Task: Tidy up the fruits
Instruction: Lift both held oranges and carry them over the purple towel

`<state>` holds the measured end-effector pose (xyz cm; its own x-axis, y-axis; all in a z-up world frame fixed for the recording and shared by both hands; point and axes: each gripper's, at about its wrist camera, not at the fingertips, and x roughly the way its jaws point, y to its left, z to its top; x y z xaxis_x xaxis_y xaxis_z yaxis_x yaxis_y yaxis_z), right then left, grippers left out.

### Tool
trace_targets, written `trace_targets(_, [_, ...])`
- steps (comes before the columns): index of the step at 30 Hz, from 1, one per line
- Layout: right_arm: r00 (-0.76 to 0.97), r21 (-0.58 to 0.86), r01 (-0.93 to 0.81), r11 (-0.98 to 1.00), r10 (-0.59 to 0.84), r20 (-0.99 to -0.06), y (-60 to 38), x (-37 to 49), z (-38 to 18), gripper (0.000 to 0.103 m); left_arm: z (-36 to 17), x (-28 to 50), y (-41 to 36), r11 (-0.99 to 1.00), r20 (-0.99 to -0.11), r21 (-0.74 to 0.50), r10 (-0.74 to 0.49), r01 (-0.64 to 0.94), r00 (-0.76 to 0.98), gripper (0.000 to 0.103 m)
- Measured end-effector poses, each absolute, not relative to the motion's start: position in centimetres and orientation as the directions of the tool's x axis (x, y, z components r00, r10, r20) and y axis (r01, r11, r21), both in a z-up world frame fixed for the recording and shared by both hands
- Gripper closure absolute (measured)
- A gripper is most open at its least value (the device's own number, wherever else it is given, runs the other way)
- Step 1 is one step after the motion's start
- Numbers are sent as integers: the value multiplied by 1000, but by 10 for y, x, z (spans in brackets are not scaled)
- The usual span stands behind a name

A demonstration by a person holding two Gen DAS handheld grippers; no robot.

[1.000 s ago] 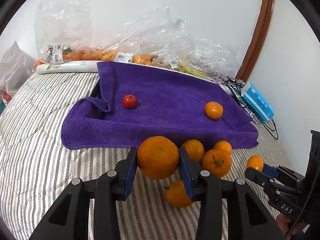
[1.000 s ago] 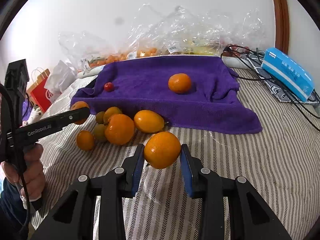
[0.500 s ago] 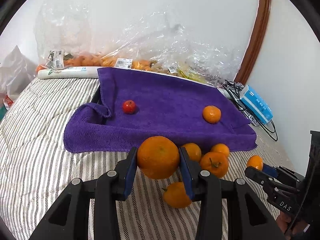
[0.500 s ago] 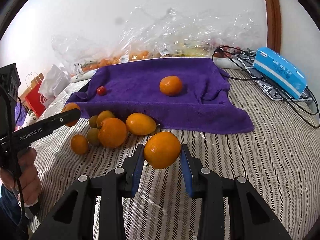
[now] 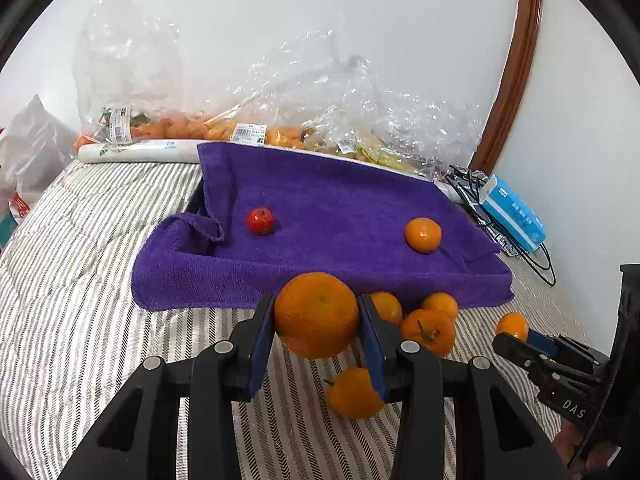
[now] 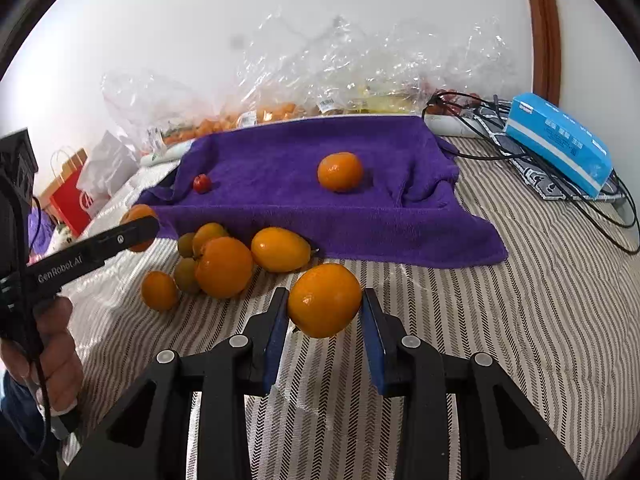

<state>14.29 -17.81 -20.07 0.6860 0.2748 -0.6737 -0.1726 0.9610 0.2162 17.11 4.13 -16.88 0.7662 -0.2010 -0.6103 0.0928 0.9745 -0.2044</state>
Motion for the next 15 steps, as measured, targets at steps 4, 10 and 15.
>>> trace_targets(4, [723,204,-165,965,259,-640,-180,141,-192,67,-165,169,42,978,-598,-190,-181,82,781,65])
trace_targets(10, [740,189,-202,961,276,-614,-175,148,-172,67,-155,166,40,983,-578,-162,-168,90,799,65])
trace_targets(15, [764,180,-233,956,295,-574,-174,160,-151,67,-138,169,37,980,-567,-170,-182,103,803,65])
